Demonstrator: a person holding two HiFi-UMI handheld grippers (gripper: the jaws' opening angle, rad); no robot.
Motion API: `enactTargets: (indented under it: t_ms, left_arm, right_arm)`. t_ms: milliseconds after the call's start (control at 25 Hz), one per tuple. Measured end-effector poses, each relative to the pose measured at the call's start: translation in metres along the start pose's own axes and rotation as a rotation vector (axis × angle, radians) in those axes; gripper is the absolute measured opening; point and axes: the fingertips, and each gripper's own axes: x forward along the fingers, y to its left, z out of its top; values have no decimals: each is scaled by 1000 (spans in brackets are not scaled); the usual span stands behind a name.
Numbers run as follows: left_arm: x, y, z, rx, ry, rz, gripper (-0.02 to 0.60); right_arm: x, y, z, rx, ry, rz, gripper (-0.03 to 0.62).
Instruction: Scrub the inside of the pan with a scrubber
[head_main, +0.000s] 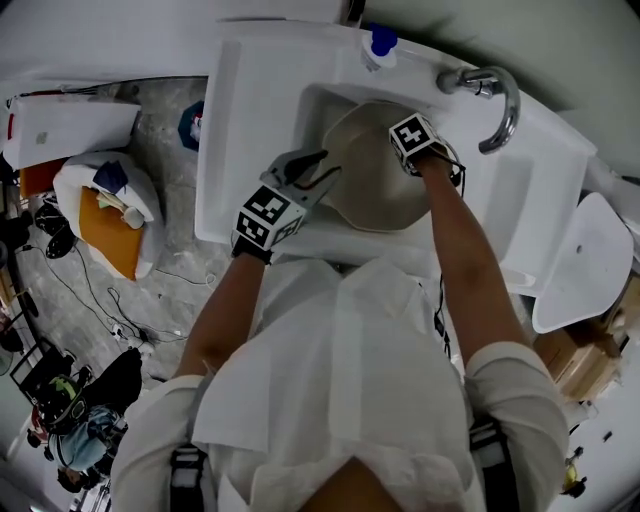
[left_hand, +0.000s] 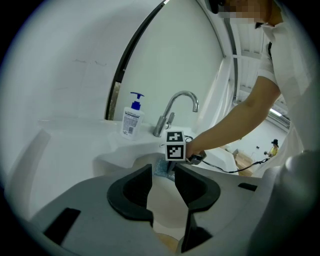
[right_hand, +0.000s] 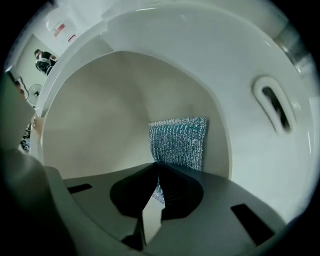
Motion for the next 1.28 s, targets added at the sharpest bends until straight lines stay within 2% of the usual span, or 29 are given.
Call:
enactTargets:
  t_ms: [160,240,320,480,600,840,1280]
  left_arm:
    - [8,5,8,5,-16,-11,149]
    - [11,7,12,7,-21,-13,148]
    - [13,9,15,9,-25,-14,146]
    - [12,12,19,18,-29,-7,126]
    - [8,15,18,24,-26,10,110]
    - [-2,22,23,20,-59,64,57]
    - [-12,22,20,14,-47,71,46]
  right_arm:
    - [6,6,-30,108,29,35,15]
    - [7,7,-37,148,22,26,15]
    - [5,1,-33,185,-17,-12,15]
    - [4,-4,-19,294,-94,-17,15]
    - [3,-6,-3,295,-145,-37,15]
    - [-16,-3,44,278,-350,-19,15]
    - [-23,46,92,204,-480,120,15]
